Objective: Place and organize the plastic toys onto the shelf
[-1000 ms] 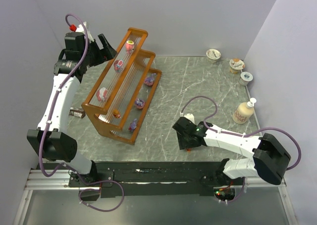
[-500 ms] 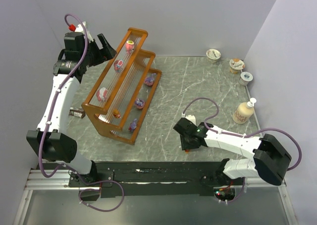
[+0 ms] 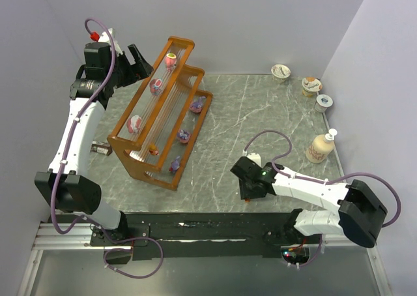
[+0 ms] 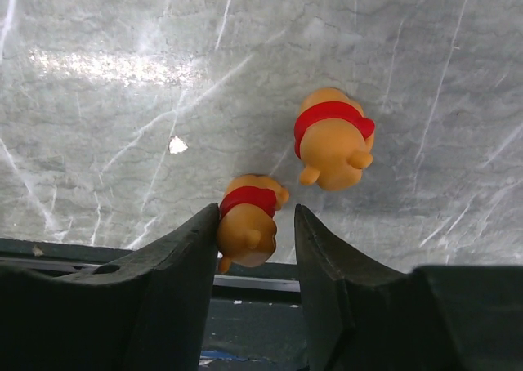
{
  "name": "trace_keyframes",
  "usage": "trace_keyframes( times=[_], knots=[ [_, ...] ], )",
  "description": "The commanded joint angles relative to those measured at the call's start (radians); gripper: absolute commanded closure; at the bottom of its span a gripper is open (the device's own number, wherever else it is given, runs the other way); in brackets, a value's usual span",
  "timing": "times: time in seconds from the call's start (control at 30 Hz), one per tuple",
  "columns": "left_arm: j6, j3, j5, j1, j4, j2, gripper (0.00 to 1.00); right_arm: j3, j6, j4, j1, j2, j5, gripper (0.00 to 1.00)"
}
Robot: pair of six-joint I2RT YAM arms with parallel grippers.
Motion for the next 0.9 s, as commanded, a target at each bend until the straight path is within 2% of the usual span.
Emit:
trace_keyframes(
  times=[0.0,0.07,0.1,0.17,0.2,0.3,0.43,0.7,0.87],
  knots=[
    [0.015,-0.008,-0.002,0.001,0.018,-0.044,0.04,-0.008,0.011,-0.001,-0.005,-0.035,0.009,0.55],
    [0.016,-0.009,-0.002,0.001,0.018,-0.046,0.04,-0.011,0.011,0.004,-0.005,-0.038,0.007,0.60],
    [0.016,-0.009,-0.004,0.001,0.018,-0.047,0.04,-0.011,0.011,0.006,-0.004,-0.039,0.007,0.70],
    [0.013,-0.010,-0.004,0.001,0.018,-0.047,0.04,-0.008,0.011,0.009,-0.004,-0.041,0.007,0.80],
    [0.015,-0.011,-0.002,0.001,0.016,-0.047,0.04,-0.005,0.009,0.013,-0.002,-0.039,0.007,0.89],
    [0.015,-0.011,-0.004,0.001,0.016,-0.049,0.04,0.021,0.011,0.022,-0.004,-0.020,0.009,0.99],
    [0.015,-0.011,-0.004,0.001,0.018,-0.049,0.04,0.100,0.032,0.038,-0.004,0.057,0.029,1.00],
    [0.018,0.001,-0.010,0.001,0.006,-0.052,0.04,0.439,0.078,-0.004,-0.007,0.352,0.147,1.00],
    [0.016,0.007,-0.011,0.001,-0.004,-0.052,0.04,0.567,0.091,-0.011,-0.042,0.477,0.115,1.00]
  ],
)
